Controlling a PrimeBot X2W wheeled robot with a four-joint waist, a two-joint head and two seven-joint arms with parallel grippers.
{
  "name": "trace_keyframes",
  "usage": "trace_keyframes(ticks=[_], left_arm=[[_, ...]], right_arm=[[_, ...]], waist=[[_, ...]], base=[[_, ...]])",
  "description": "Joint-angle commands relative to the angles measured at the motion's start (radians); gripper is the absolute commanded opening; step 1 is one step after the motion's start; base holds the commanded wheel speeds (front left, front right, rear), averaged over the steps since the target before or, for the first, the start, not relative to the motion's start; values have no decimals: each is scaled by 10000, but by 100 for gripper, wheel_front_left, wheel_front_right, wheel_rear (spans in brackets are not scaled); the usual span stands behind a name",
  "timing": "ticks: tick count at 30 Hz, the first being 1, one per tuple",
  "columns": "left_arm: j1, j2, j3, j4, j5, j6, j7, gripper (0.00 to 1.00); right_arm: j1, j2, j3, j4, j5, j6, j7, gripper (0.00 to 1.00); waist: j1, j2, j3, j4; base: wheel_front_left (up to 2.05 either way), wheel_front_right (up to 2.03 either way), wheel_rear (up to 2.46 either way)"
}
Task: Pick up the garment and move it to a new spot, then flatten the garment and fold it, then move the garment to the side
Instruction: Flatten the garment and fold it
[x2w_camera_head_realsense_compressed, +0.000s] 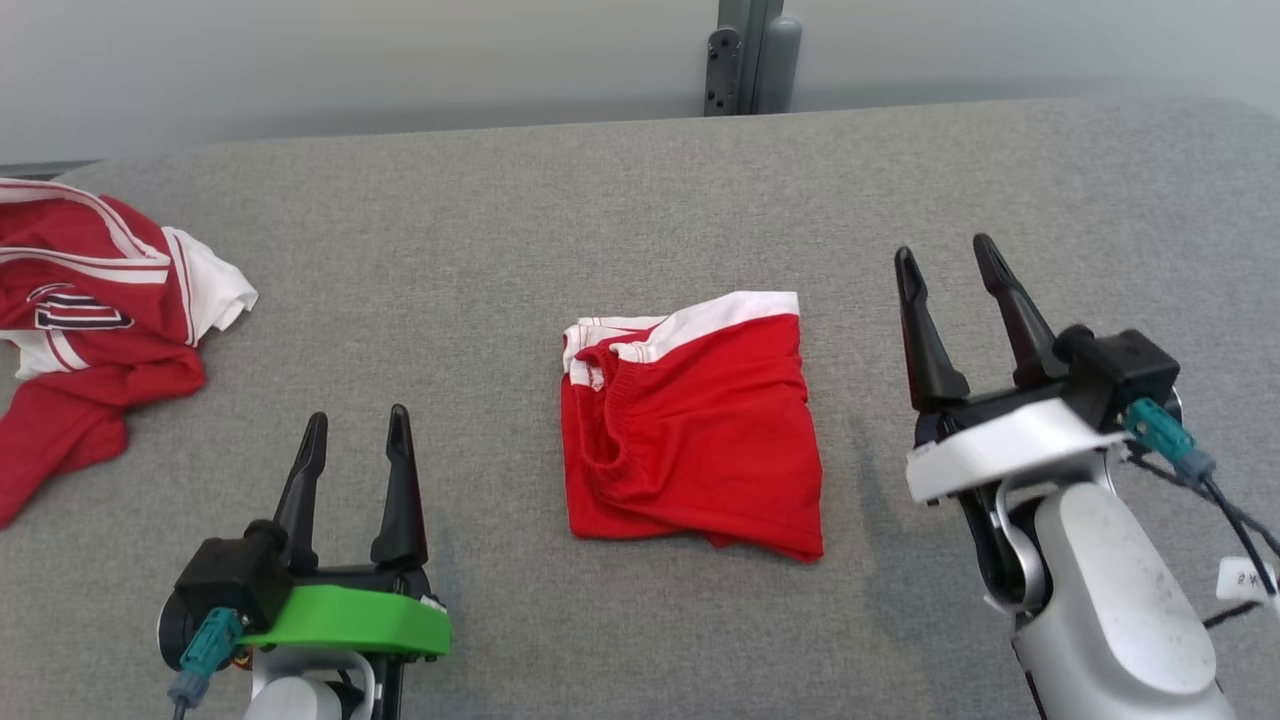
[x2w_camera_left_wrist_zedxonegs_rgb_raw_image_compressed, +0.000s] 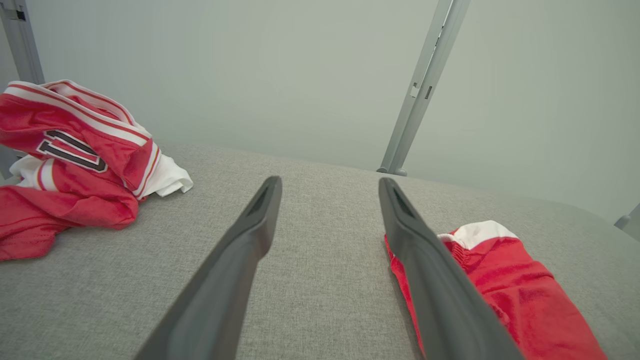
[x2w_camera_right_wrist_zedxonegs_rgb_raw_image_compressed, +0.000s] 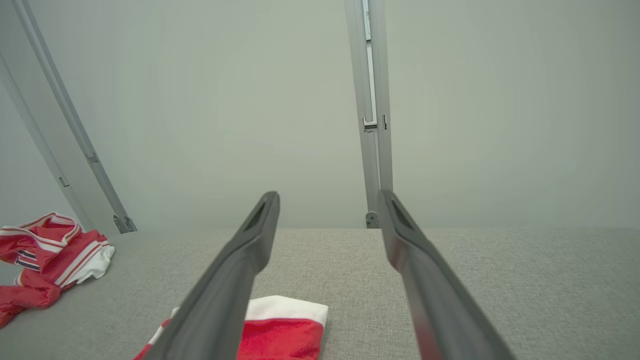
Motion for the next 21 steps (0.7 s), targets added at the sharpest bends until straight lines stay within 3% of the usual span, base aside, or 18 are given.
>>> trace_keyframes(ticks=[1, 9, 21], left_arm=[[246, 1, 62, -77, 106, 35, -5, 100], [1014, -34, 216, -475, 166, 150, -5, 100], [1174, -41, 185, -694, 95, 283, -5, 100]], right_arm=[[400, 67, -175, -291, -275, 0, -24, 100], [2094, 247, -635, -1526, -885, 0, -28, 100], [2483, 248, -847, -1224, -302, 0, -29, 100]], waist=[[0, 0, -221, -190], [0, 0, -471, -286], [0, 0, -473, -105]], base=[[0, 0, 0], [0, 0, 0], [0, 0, 0]])
